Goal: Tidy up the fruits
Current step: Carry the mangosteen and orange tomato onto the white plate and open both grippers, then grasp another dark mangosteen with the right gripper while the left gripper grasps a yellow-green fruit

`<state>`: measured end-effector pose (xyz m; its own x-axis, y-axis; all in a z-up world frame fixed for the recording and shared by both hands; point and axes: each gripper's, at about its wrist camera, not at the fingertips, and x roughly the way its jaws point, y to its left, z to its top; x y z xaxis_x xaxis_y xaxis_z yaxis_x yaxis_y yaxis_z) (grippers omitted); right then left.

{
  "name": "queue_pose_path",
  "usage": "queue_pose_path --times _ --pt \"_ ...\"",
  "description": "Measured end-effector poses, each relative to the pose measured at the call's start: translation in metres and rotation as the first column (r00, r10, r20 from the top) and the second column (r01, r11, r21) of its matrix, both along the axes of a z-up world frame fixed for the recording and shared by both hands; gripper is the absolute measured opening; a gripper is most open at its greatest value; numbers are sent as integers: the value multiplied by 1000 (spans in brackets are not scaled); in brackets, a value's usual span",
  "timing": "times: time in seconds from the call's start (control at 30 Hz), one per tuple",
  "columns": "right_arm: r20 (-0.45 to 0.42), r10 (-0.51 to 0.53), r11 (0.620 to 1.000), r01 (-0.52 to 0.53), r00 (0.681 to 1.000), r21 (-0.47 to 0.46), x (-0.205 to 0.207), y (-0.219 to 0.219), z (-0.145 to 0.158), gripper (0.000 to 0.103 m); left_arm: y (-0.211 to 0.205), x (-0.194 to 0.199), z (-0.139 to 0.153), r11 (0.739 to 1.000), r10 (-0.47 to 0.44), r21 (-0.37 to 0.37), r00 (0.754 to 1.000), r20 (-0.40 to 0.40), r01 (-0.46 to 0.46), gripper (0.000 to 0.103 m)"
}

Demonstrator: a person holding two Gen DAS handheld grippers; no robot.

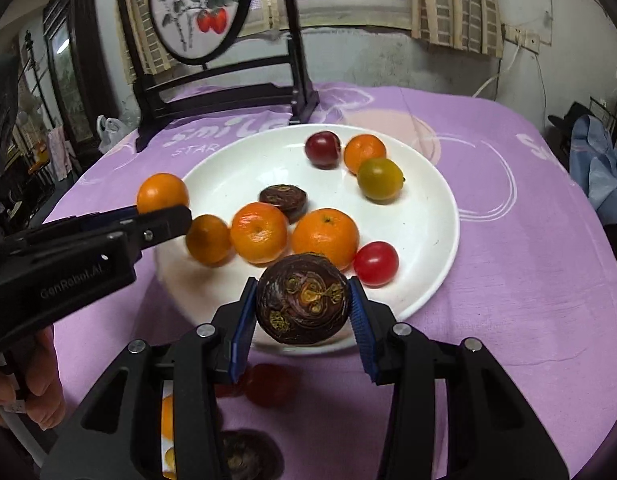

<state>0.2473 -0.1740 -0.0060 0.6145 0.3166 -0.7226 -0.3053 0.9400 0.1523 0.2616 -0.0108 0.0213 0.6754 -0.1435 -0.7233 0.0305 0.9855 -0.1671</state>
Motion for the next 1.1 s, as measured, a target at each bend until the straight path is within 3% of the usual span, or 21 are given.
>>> queue_pose_path --times 0.03,0.07,0.13,0.63,0.9,1.1 --pt "3 0 1000 0 1000 5 0 -1 0 55 0 2 -1 1000 2 -8 1000 -3 -2 45" --pt "8 -4 1000 4 1000 11 -1 -3 0 58 0 3 -1 1000 8 -14 1000 0 -8 61" --pt "23 -5 1000 5 1000 25 -5 -8 4 63 0 -1 2 999 34 15 999 36 -34 67" --pt "30 -3 1000 2 1000 27 -53 -30 22 63 7 -87 9 1000 -11 26 998 55 9 78" --pt "30 26 999 -25 999 -47 -103 -37 8 63 3 -128 -10 998 -34 51 999 28 32 79" --pt "-1 91 988 -90 996 -126 -127 -29 -5 63 12 -136 -20 999 -30 16 999 11 30 79"
